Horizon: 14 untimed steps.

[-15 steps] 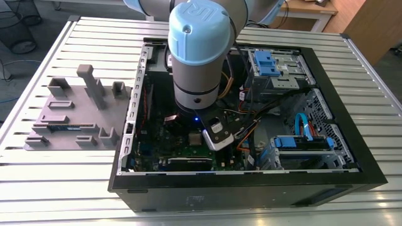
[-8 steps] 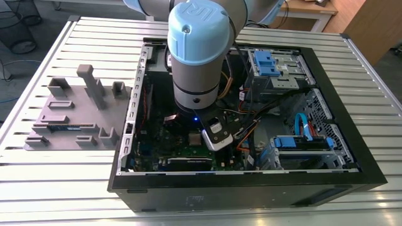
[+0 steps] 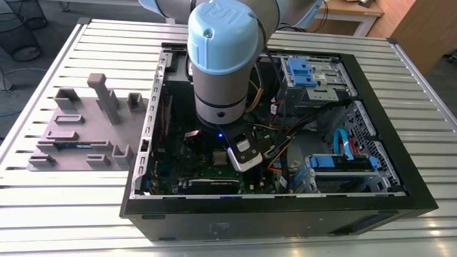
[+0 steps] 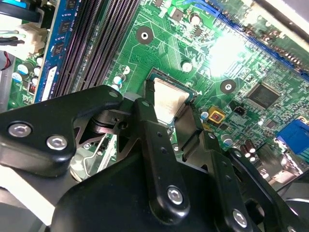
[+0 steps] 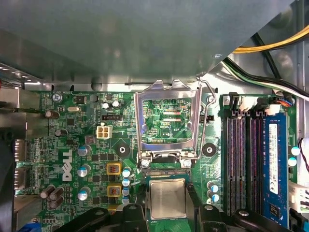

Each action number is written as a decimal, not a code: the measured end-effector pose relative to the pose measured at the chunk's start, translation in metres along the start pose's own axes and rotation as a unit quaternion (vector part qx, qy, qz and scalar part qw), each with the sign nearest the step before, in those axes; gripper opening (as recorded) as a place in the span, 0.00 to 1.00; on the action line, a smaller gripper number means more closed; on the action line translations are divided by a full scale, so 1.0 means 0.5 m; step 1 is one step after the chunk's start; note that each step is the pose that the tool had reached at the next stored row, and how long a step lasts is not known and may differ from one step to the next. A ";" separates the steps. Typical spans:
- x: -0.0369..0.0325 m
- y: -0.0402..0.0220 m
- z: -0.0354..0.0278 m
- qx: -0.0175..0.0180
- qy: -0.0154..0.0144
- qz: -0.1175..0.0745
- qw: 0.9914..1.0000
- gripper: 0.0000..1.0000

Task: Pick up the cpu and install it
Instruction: 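Place the cpu into insertion slot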

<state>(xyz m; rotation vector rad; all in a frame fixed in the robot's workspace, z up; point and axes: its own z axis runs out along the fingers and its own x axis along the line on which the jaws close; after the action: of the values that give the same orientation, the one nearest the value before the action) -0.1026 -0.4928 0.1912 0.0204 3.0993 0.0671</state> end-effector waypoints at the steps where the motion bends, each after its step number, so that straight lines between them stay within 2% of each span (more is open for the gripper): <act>1: 0.000 0.000 -0.001 0.000 0.000 0.000 1.000 0.42; 5: -0.001 0.000 -0.009 0.000 0.000 0.001 1.000 0.42; 14: -0.003 -0.001 -0.009 0.000 0.000 0.007 1.000 0.42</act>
<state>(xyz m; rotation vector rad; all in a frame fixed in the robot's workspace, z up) -0.1013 -0.4934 0.1957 0.0421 3.0988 0.0669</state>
